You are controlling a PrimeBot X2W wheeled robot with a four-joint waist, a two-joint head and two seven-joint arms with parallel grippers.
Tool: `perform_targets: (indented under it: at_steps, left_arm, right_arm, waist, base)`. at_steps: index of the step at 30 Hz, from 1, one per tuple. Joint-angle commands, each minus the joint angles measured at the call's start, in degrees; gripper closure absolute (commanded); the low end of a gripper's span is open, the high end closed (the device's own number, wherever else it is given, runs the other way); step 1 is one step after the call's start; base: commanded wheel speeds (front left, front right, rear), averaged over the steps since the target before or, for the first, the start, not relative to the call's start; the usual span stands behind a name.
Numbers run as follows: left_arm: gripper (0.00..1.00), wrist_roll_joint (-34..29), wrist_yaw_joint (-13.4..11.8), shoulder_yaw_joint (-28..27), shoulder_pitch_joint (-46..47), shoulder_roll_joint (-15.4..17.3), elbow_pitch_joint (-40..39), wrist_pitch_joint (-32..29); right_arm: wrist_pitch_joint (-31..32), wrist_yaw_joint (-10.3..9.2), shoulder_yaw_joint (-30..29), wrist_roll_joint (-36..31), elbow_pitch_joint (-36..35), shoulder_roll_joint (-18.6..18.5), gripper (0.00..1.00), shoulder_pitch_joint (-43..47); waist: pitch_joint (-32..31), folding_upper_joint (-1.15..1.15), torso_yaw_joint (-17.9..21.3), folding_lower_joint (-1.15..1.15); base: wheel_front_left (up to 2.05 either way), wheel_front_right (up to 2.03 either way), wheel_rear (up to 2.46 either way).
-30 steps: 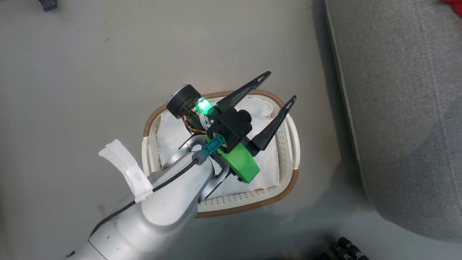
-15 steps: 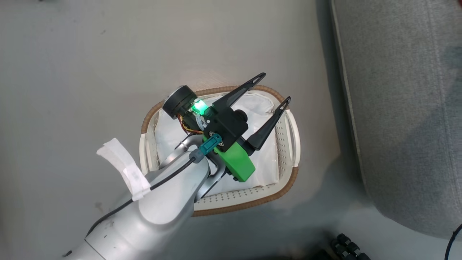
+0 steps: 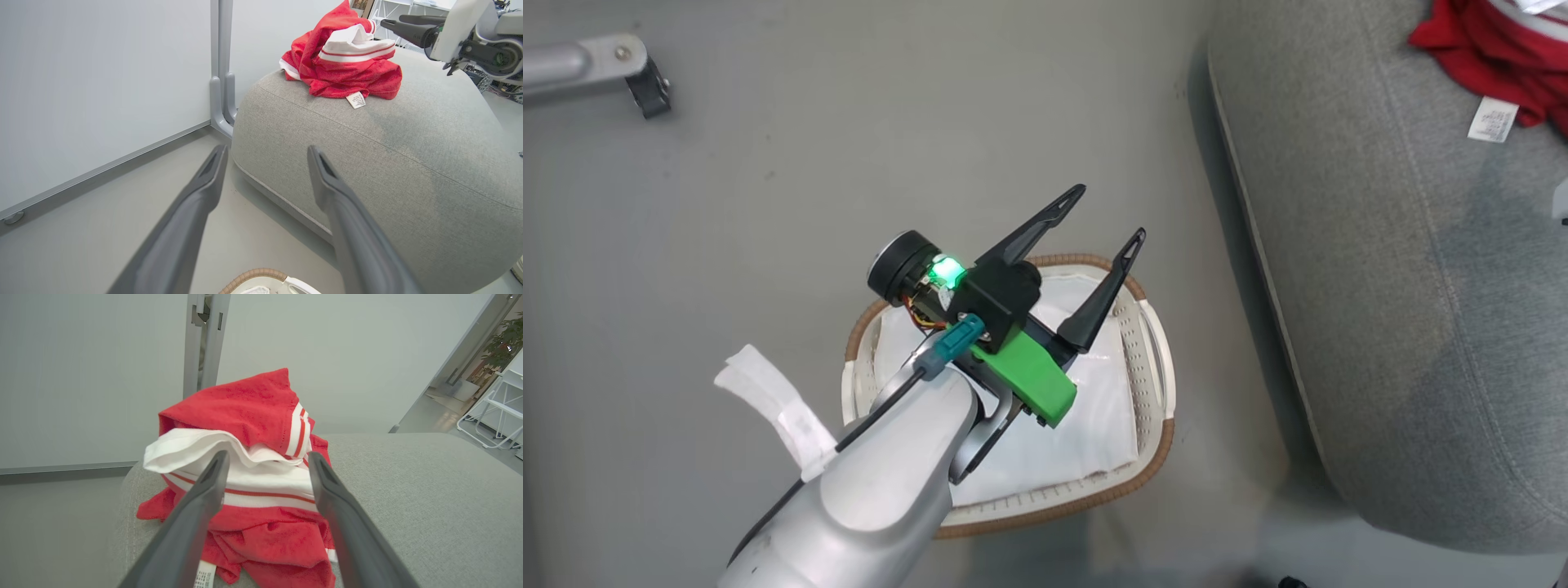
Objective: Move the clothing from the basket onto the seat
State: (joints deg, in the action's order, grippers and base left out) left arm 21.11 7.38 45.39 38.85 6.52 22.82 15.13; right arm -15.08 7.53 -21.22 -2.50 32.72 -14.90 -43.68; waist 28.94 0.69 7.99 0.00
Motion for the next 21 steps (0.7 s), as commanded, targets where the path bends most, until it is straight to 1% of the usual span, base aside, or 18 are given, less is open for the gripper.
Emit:
perform_targets:
  at_steps: [1,7,10,15,21]
  left_arm:
    - [0.00,0.5,0.2,-1.3,-1.6,-0.2,-0.2,0.0]
    - [0.00,0.6,0.0,-7.6,-6.0,-1.4,-1.4,0.0]
    - [0.00,0.2,-0.4,-10.9,-8.2,-1.8,-1.4,0.0]
    - [0.00,-0.5,-1.4,-17.6,-12.7,-1.6,-1.2,0.0]
    - [0.00,-1.7,-1.8,-24.9,-18.8,-1.1,-1.8,0.0]
  right_arm:
    - [-0.1,-0.08,0.6,0.5,-0.4,-0.4,0.00,1.2]
    - [-0.1,-0.08,3.7,0.6,-1.5,-0.4,0.00,2.1]
    - [-0.1,-0.08,5.0,0.8,-2.0,0.5,0.00,2.6]
    - [-0.1,-0.08,6.9,1.1,-3.0,3.3,0.00,3.9]
    - [-0.1,-0.08,10.0,2.8,-4.5,7.3,0.00,7.8]
  waist:
    - [-5.0,-0.69,-0.2,0.00]
    - [-10.1,-0.69,-2.4,0.00]
    - [-12.3,-0.69,-3.8,0.00]
    - [-15.3,-0.69,-6.2,0.00]
    - [-18.7,-0.69,-8.4,0.00]
  base:
    - [0.00,0.00,0.00]
    - [0.00,0.00,0.00]
    - [0.00,0.00,0.00]
    - [0.00,0.00,0.00]
    - [0.00,0.00,0.00]
